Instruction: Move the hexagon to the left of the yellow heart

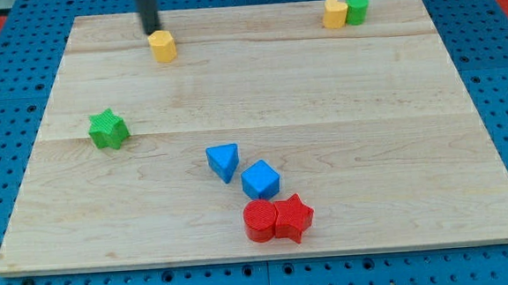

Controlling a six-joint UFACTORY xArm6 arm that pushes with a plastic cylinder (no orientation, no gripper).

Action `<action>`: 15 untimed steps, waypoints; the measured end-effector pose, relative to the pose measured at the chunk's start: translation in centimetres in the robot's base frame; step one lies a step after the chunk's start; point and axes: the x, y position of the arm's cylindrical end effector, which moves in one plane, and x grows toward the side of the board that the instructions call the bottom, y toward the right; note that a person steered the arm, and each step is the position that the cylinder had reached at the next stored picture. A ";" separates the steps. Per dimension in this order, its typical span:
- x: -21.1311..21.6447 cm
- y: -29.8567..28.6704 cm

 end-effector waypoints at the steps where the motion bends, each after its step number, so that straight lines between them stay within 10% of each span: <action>1: 3.1 0.2; 4: 0.0 17.7; 8: -3.7 15.5; 10: -1.6 24.4; 11: -0.3 22.1; 14: 16.9 -8.4; 15: 22.5 -8.2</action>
